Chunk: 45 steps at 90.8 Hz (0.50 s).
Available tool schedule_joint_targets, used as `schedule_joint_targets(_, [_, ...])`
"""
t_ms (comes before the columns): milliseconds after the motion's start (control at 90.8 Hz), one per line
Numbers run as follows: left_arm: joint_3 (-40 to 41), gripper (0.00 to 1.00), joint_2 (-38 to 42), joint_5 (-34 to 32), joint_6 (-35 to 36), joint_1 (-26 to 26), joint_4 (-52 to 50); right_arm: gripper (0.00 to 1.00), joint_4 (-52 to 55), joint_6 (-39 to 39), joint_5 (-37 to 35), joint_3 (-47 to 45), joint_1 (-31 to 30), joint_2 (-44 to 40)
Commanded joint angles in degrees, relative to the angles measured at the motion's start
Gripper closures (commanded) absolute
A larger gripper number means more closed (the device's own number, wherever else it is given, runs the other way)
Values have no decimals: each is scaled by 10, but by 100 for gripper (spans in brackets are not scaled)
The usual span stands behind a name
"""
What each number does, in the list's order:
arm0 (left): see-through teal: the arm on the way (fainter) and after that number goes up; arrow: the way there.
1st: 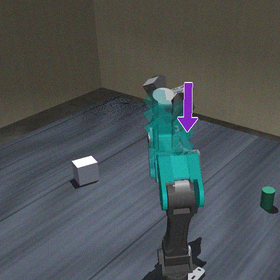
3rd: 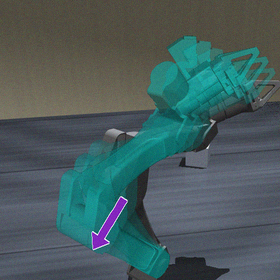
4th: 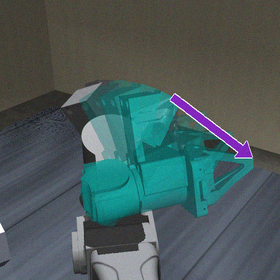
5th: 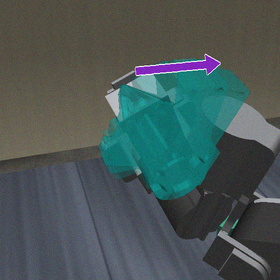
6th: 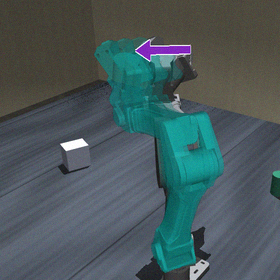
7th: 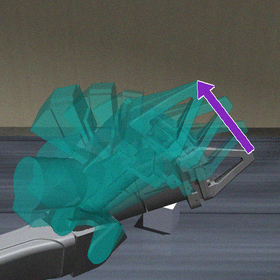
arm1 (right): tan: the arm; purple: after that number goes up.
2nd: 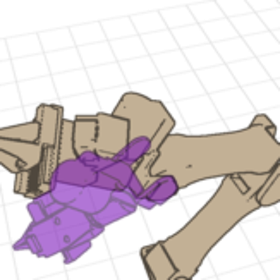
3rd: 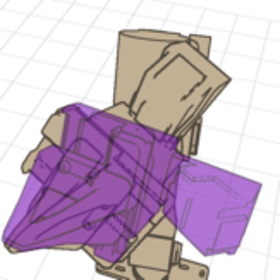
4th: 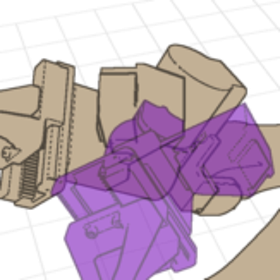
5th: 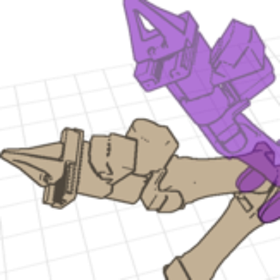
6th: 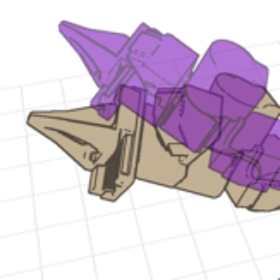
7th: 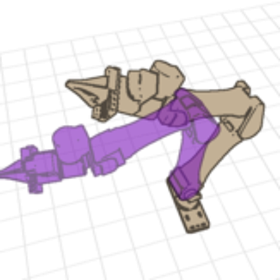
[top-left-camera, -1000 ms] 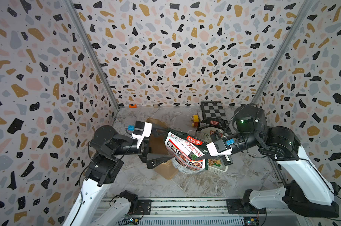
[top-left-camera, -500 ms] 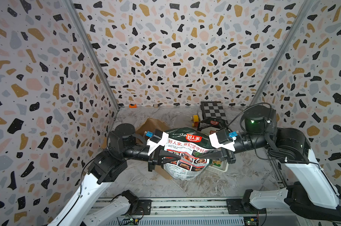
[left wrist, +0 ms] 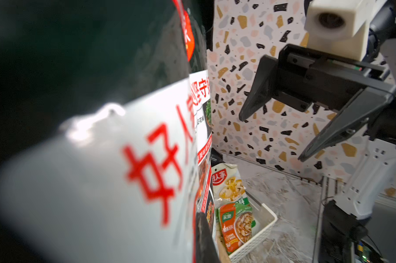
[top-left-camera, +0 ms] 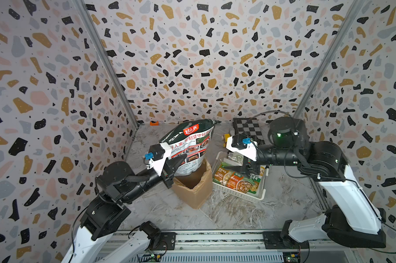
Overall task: Place the condiment packets inside the bag
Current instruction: Place the condiment packet in the paper bag.
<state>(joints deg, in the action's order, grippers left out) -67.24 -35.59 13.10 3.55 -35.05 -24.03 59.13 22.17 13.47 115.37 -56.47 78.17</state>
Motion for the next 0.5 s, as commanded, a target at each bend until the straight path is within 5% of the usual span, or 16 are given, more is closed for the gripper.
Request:
schedule_joint_targets(0, [36,100,62,-79,-8,0,115,15,-53,-42,-14,-39,1,-30])
schedule_joint_targets(275, [241,100,138,-72,-46,0,302,16,-89,-83,-17,-129,2,-73])
schedule_joint_targets(485, [288,100,112,-76,-75,0,356,17,-105,-96,-5,-177,2,-106])
